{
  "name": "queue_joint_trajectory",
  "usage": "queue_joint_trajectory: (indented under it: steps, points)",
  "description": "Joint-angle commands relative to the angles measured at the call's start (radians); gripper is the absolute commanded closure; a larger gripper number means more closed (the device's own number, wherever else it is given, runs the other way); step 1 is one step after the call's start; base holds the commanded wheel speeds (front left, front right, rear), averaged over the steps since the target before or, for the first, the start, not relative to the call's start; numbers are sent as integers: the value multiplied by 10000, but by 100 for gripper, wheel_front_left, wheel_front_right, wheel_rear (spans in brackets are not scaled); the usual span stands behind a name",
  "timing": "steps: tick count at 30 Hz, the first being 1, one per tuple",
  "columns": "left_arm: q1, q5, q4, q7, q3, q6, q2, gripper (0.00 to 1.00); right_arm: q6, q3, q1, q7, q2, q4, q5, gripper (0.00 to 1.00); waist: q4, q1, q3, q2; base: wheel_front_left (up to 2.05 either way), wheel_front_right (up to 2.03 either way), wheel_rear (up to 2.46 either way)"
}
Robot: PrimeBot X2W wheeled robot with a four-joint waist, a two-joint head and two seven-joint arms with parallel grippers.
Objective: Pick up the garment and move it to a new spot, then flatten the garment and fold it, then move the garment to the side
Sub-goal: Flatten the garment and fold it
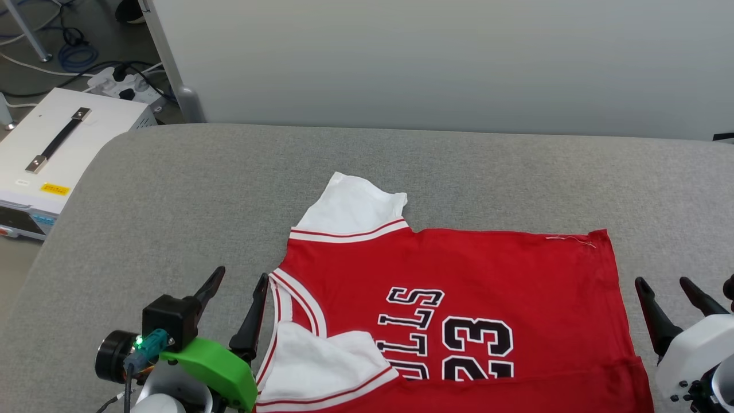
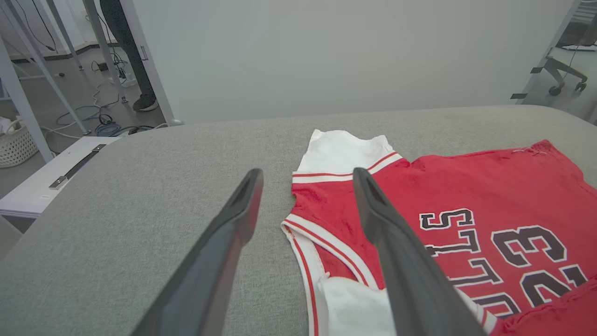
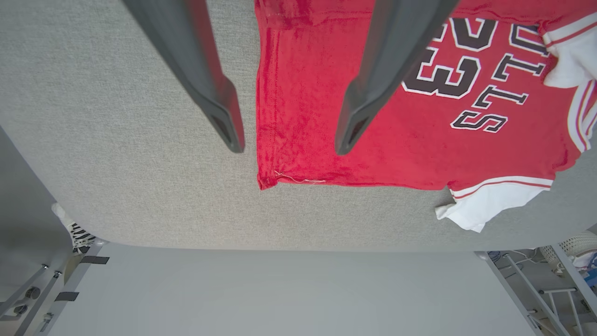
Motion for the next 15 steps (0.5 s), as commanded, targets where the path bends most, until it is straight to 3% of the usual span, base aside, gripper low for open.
queue_joint_trajectory:
  steps: [1,9,15]
  points:
    - [-174,148,-74,-295,77,-49,-92,0,-7,80,-184,-452,2,-81,-63,0,-74,0,42,0,0,0,0]
    - [-828,678,-213,-975,469,-441,-368,0,-7,406,-299,-2499,93,-306,-257,0,-447,0,612,0,0,0,0]
    - [-2250,857,520,-724,571,-1054,-225,0,-7,773,-630,-3042,239,-336,-346,0,-1054,0,1439,0,0,0,0]
